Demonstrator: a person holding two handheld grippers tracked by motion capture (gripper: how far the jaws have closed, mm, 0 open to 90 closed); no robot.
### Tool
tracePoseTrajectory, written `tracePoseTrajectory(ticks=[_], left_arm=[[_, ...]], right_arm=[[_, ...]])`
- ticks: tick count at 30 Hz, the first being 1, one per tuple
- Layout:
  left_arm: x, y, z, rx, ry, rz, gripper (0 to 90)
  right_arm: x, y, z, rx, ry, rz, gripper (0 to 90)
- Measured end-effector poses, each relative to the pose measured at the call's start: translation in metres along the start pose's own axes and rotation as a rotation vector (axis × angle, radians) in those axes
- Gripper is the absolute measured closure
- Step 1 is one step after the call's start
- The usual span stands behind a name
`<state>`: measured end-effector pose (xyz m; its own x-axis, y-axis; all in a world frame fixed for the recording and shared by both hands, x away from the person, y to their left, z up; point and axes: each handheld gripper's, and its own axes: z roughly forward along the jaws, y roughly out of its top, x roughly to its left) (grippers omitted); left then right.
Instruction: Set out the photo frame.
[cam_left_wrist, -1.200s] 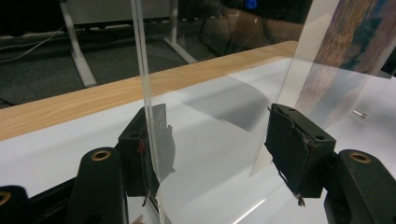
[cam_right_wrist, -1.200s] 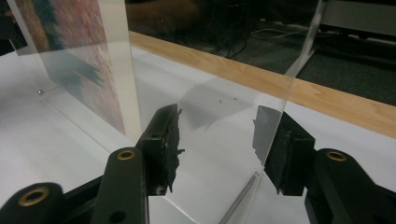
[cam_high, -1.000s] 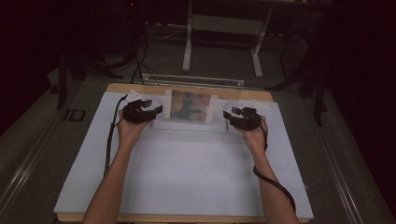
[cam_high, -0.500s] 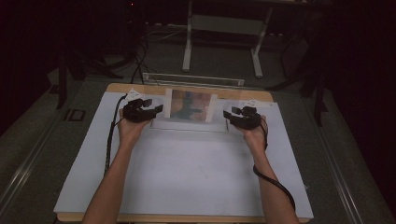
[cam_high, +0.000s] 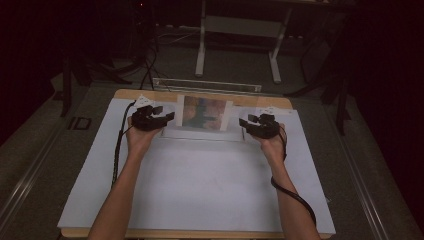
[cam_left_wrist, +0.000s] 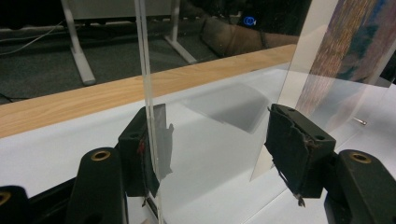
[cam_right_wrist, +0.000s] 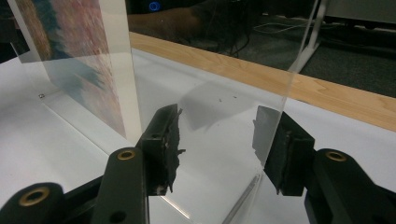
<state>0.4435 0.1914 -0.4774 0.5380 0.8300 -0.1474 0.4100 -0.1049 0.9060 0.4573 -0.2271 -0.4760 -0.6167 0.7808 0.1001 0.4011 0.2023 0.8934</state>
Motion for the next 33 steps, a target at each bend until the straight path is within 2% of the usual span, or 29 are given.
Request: tracePoseTrajectory(ticks=[13, 21, 33], left_arm=[[-0.001, 0.001, -0.002, 0.011, 0.001, 0.008, 38.5], [-0.004, 0.002, -0.002, 0.009, 0.013, 0.03, 38.5], [-0.008, 0.004, -0.007, 0.012, 0.007, 0.019, 38.6]], right_arm=[[0.001, 0.0, -0.001, -0.001, -0.004, -0.008, 49.6], [0.002, 0.0, -0.002, 0.003, -0.006, -0.008, 49.6], [0.005, 0.004, -0.01, -0.002, -0.011, -0.03, 49.6]])
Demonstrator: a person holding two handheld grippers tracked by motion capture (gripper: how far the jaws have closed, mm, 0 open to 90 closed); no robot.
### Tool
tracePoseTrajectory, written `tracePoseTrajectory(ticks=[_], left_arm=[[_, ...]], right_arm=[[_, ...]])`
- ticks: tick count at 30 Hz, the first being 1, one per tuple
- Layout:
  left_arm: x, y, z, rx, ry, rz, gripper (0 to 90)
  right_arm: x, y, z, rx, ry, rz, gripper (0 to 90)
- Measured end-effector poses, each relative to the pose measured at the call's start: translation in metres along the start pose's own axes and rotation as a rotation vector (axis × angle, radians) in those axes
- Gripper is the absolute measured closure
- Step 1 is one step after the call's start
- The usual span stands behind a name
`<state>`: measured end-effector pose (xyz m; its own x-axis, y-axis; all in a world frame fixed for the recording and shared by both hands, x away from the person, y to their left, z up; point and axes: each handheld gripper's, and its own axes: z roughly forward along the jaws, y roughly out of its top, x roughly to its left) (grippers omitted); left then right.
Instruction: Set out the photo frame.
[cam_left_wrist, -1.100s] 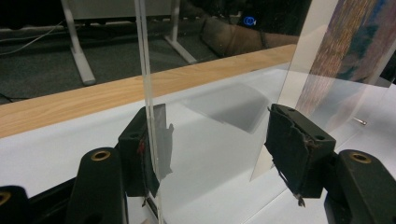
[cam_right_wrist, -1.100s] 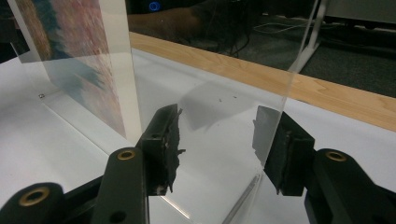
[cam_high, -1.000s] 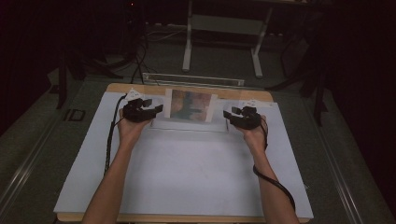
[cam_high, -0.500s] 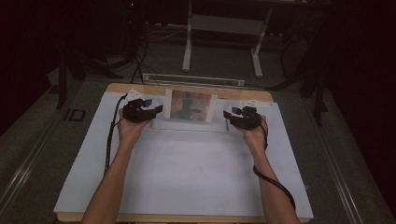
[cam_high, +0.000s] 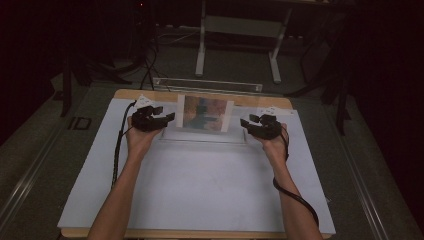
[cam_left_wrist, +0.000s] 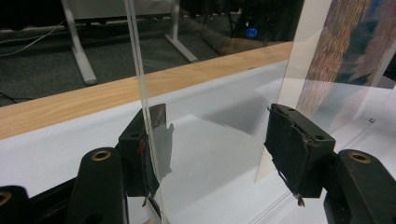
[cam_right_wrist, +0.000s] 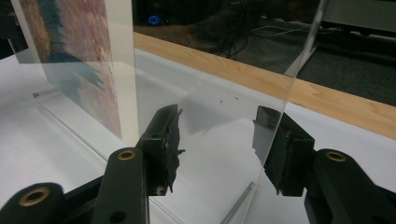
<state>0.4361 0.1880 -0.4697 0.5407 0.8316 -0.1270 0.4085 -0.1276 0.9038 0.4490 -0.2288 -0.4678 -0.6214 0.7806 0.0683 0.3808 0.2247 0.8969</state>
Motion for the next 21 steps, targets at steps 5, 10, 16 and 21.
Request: tracePoseTrajectory(ticks=[5, 10, 16, 21], left_arm=[[-0.005, 0.004, -0.007, -0.004, 0.005, 0.016, 38.7], [-0.008, 0.006, -0.012, -0.002, 0.005, 0.014, 38.7], [-0.011, 0.008, -0.018, 0.006, 0.008, 0.02, 38.7], [-0.012, 0.004, -0.021, 0.007, 0.006, 0.013, 38.8]], right_arm=[[0.002, 0.001, -0.005, -0.009, 0.004, -0.007, 49.6], [0.005, 0.003, -0.01, -0.014, 0.005, -0.017, 49.6], [0.008, 0.003, -0.014, -0.017, 0.008, -0.02, 49.6], [0.012, 0.001, -0.016, -0.015, 0.011, -0.023, 49.6]])
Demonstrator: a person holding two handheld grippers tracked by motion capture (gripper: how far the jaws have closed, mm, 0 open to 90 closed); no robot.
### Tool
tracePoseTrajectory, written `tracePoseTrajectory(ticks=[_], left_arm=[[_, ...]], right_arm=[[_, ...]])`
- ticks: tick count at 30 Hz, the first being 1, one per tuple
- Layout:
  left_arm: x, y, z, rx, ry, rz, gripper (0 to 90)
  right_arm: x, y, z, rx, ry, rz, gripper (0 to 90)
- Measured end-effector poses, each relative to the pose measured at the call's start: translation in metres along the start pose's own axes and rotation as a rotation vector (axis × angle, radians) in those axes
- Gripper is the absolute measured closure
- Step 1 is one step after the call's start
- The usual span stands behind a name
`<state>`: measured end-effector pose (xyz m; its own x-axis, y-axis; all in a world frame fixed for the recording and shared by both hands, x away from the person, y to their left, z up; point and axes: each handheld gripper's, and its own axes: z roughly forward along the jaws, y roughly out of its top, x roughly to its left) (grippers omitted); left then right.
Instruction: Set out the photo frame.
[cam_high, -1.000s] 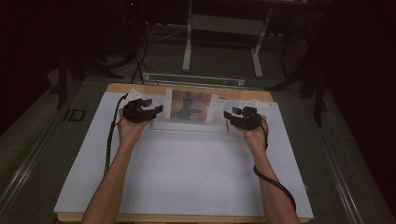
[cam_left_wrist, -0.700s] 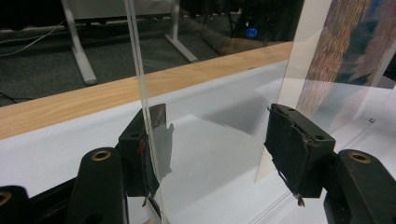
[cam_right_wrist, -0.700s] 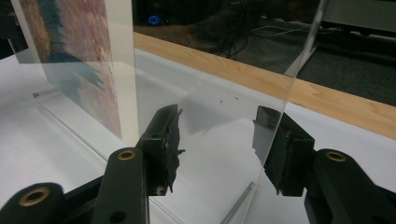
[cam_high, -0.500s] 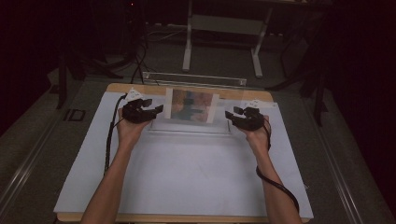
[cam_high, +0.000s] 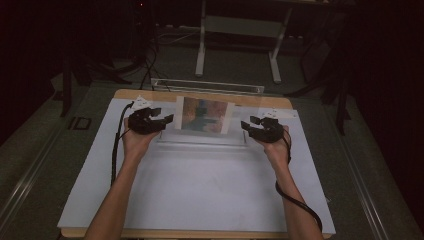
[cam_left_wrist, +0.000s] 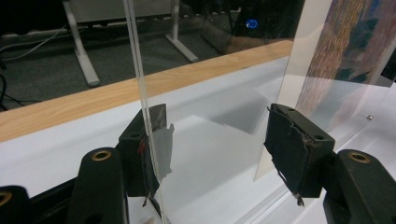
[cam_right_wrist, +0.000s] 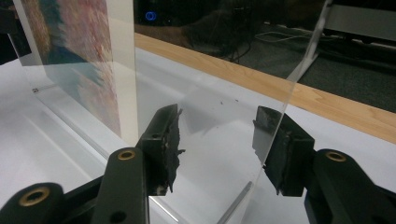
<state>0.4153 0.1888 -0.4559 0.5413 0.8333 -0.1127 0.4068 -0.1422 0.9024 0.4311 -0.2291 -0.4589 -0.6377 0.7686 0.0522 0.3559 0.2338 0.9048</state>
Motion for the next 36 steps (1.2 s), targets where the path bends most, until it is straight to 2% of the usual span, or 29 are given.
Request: tracePoseTrajectory(ticks=[19, 28, 36], left_arm=[[-0.004, -0.008, -0.016, 0.002, -0.011, -0.04, 38.8], [-0.009, -0.015, -0.024, 0.006, -0.002, -0.034, 38.8], [-0.012, -0.02, -0.025, 0.017, -0.003, -0.034, 38.9]], right_arm=[[0.013, 0.004, -0.011, -0.004, 0.014, -0.013, 50.2], [0.02, -0.001, -0.015, 0.002, 0.019, -0.003, 50.2], [0.022, -0.007, -0.017, 0.017, 0.023, 0.0, 50.2]])
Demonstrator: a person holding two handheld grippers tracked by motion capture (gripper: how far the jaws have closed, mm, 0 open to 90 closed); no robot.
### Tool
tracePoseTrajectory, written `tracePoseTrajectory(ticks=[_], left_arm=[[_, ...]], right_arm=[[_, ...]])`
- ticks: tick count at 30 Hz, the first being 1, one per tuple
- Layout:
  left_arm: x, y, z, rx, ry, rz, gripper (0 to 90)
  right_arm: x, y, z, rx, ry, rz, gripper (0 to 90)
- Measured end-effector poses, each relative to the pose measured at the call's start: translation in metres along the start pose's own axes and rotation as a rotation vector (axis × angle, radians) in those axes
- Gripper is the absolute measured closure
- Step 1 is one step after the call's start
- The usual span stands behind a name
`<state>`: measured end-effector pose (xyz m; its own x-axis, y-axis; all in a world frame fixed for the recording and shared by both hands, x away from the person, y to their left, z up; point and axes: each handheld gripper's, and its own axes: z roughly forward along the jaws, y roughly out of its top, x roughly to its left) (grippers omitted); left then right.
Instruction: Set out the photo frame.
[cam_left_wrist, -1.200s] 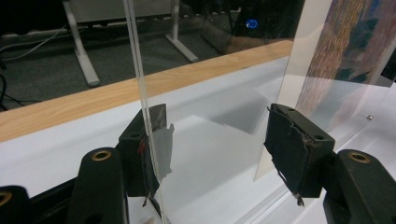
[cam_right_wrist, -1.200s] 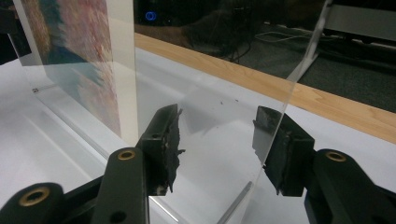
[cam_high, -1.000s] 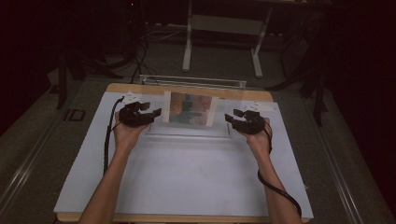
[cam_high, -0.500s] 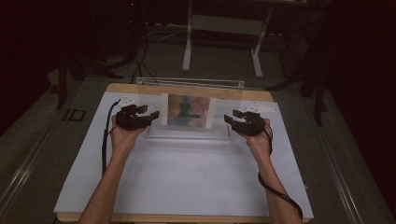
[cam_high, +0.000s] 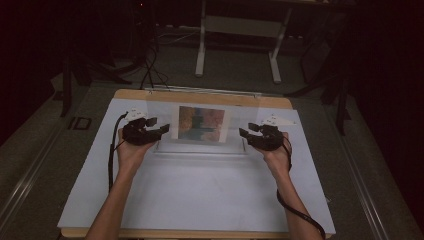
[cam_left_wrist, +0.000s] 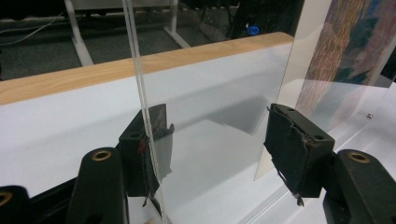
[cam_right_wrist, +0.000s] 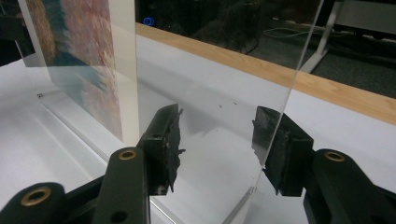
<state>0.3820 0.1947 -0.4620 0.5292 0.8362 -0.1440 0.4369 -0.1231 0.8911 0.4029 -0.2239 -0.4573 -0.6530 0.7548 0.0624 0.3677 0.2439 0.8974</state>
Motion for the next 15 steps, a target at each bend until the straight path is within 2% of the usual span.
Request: tracePoseTrajectory(ticks=[7, 15], left_arm=[[-0.005, 0.0, 0.0, 0.013, 0.002, 0.022, 38.9], [-0.006, -0.005, -0.001, 0.022, 0.0, 0.01, 38.9]], right_arm=[[-0.001, -0.008, -0.003, 0.004, 0.005, 0.017, 50.2], [0.0, -0.012, -0.004, 0.009, 0.005, 0.013, 50.2]])
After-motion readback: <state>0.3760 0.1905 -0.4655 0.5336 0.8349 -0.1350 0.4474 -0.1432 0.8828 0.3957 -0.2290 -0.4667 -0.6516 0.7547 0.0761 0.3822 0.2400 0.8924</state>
